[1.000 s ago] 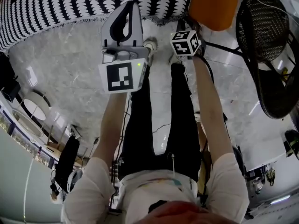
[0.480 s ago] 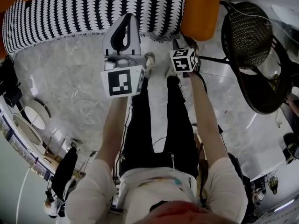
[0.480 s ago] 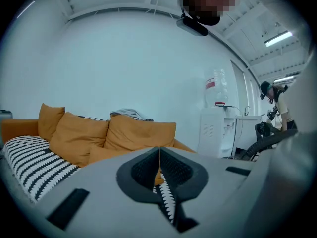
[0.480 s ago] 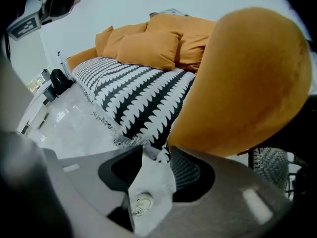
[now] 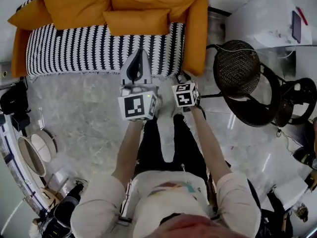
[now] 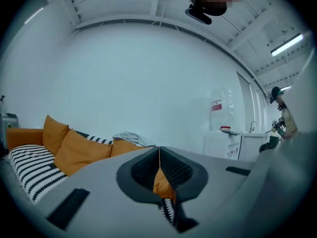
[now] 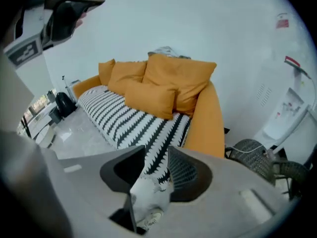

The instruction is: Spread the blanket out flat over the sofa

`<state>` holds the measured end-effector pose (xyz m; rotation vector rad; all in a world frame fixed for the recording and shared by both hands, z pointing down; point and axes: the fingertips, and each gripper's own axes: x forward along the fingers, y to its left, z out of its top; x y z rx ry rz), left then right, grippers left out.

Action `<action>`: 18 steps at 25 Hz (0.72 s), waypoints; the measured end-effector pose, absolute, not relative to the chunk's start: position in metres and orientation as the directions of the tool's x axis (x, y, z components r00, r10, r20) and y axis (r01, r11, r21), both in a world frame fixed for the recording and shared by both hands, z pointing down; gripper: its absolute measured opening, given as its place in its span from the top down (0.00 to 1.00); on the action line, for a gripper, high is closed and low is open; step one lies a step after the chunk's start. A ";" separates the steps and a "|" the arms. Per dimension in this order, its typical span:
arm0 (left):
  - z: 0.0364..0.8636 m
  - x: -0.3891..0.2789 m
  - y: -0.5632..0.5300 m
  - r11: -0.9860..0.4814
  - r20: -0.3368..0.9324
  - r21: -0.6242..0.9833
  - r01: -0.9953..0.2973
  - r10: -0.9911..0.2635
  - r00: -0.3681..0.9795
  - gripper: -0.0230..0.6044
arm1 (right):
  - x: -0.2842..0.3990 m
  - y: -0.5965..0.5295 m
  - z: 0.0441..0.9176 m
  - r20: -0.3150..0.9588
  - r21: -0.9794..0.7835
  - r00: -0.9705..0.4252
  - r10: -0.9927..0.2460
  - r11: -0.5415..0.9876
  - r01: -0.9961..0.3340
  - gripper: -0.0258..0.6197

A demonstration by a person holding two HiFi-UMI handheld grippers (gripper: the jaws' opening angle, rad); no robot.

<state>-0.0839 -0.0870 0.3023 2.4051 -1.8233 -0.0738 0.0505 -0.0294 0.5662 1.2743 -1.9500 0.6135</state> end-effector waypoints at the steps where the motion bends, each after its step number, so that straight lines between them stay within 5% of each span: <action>1: 0.290 -0.085 -0.084 -0.258 0.031 0.131 -0.957 -0.964 0.264 0.94 | 0.047 -0.037 0.542 0.753 -0.011 -0.262 -0.604 0.387 -0.922 0.74; 7: 0.211 -0.080 -0.044 -0.267 0.056 0.142 -0.953 -0.959 0.277 0.94 | 0.028 -0.034 0.391 0.632 -0.015 -0.292 -0.718 0.365 -0.931 0.76; 12: 0.131 -0.090 -0.030 -0.265 -0.020 0.159 -0.951 -0.964 0.265 0.94 | 0.025 -0.048 0.243 0.375 0.019 -0.289 -0.881 0.319 -0.948 0.92; 18: 0.060 -0.099 0.018 -0.299 -0.111 0.056 -0.953 -0.950 0.291 0.94 | 0.011 -0.001 0.115 0.126 0.072 -0.335 -0.934 0.345 -0.936 0.95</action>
